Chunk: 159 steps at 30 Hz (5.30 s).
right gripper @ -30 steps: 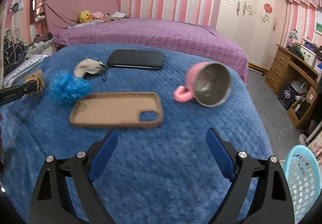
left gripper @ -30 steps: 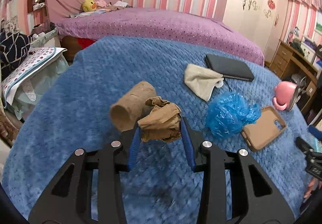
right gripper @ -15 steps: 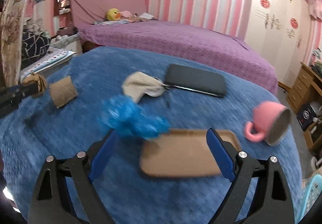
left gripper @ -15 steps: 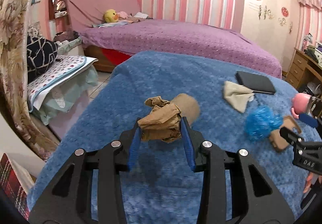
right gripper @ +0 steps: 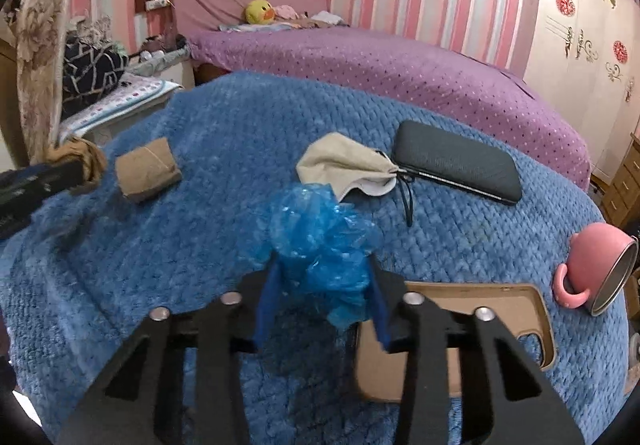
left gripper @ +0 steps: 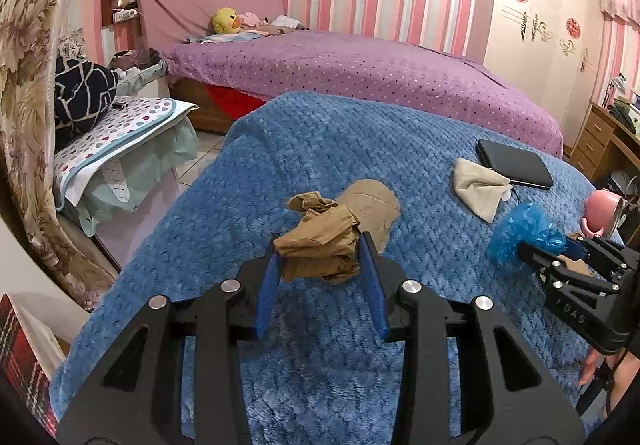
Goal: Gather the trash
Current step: 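Carry paper and blue bag over the blue basket and open both tools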
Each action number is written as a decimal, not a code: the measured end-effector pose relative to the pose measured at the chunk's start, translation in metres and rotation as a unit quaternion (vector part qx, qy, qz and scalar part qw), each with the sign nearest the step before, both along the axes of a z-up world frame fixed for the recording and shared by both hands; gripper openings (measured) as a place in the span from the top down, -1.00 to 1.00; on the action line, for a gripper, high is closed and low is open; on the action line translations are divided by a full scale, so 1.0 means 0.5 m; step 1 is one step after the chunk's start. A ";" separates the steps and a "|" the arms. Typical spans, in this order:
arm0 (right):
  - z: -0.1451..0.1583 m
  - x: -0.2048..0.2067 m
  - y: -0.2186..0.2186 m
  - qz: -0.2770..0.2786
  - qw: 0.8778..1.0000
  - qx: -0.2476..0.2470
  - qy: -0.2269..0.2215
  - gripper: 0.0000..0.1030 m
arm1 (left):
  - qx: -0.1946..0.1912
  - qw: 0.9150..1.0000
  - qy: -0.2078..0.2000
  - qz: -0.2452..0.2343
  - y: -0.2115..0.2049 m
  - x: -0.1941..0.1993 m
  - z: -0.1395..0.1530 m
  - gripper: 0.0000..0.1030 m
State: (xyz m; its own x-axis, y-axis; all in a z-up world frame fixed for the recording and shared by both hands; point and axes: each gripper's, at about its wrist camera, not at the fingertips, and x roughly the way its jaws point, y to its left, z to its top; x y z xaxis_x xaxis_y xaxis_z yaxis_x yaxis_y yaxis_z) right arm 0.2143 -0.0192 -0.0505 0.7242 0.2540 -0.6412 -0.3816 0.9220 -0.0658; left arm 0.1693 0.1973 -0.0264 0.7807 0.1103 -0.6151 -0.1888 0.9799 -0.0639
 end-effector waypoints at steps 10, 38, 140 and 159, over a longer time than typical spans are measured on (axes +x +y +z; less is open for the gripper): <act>0.070 -0.065 -0.117 -0.034 0.998 -0.002 -0.054 0.38 | 0.005 1.000 -0.006 -0.022 -0.066 -0.008 0.019 0.28; 0.080 -0.235 -0.559 -0.215 0.975 0.020 -0.057 0.38 | 0.035 0.984 -0.021 -0.174 -0.471 -0.069 0.049 0.28; 0.001 -0.417 -1.051 -0.370 0.926 0.048 -0.056 0.38 | 0.045 0.928 -0.017 -0.369 -1.135 -0.172 -0.033 -0.61; 0.002 -0.406 -1.032 -0.383 0.921 0.030 -0.060 -0.61 | 0.024 0.951 -0.046 -0.305 -0.995 -0.146 0.012 -0.89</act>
